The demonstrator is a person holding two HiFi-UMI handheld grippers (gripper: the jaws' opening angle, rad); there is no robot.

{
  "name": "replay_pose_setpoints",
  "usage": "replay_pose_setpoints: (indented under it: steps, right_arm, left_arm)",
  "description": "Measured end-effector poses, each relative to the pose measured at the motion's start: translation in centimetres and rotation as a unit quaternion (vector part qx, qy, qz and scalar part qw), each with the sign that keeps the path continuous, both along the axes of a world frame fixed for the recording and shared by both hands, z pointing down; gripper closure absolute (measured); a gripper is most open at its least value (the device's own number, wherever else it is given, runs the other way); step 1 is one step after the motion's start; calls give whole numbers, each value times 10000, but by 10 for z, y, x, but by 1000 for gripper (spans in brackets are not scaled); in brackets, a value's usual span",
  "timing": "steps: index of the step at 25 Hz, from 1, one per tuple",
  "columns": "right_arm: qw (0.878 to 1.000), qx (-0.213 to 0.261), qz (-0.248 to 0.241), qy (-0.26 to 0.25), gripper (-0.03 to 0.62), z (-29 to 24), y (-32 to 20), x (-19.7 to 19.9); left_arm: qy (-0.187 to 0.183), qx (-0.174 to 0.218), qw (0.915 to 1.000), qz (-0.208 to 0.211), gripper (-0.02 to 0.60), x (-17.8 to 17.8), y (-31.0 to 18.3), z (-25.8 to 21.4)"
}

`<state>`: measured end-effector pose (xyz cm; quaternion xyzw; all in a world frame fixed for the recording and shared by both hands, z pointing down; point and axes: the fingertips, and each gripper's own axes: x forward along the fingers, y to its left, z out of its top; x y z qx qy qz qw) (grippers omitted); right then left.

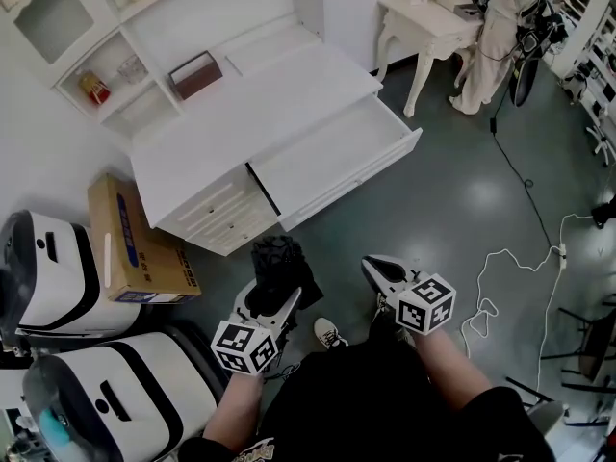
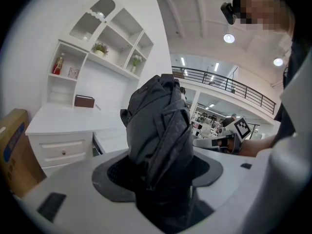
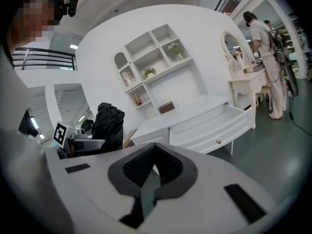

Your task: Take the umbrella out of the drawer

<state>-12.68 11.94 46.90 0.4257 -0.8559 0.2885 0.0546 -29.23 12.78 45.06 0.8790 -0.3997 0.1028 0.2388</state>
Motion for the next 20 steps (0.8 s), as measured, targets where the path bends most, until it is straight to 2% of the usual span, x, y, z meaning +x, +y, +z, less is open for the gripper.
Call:
replay_pose_setpoints:
  steps: [20]
  right_arm:
    - [10000, 28, -25, 33, 591, 3, 1, -5]
  left_arm:
    - [-32, 23, 10000, 32, 285, -3, 1, 2]
